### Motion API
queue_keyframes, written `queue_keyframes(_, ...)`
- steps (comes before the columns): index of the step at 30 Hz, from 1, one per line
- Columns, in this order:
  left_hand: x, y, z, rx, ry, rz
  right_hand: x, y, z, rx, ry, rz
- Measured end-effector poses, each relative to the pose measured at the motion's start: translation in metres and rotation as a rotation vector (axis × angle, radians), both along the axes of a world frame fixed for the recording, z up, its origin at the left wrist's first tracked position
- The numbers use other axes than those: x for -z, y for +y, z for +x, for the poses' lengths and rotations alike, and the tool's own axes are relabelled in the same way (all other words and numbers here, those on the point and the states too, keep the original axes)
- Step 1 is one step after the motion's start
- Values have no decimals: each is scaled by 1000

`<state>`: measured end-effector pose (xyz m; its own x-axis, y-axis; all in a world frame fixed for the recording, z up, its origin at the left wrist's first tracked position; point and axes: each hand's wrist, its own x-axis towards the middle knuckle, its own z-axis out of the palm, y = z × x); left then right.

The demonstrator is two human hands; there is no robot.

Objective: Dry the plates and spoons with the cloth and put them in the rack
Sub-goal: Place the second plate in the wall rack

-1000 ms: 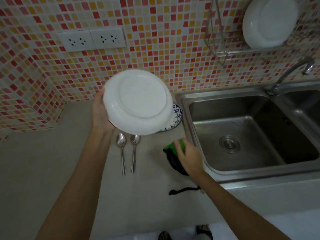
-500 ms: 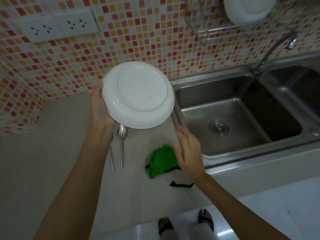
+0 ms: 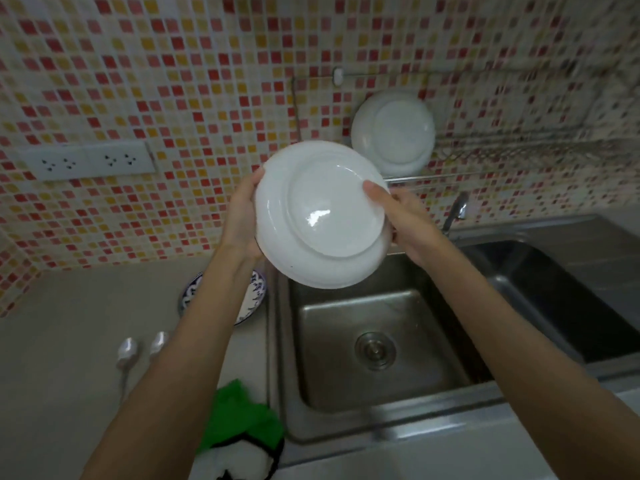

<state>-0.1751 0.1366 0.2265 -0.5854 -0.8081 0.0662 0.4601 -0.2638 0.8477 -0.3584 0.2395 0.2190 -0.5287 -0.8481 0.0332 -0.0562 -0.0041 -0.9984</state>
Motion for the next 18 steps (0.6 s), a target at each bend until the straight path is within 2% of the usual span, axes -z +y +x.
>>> queue_keyframes(6,-41,22,-81,-81,-91,-141,-26,14,-85,18,-198,-92)
queue_keyframes(12,-73,31,-151,-243,-177,-234,-66,18,-153,98,-234,-239)
queue_keyframes(15,-75,38,-183,-167,-192,-279,-82,17,-180,192,-262,-323)
queue_keyframes(18,-79,49,-226,-109,-215,-181,-89,10,-209,301,-304,-392)
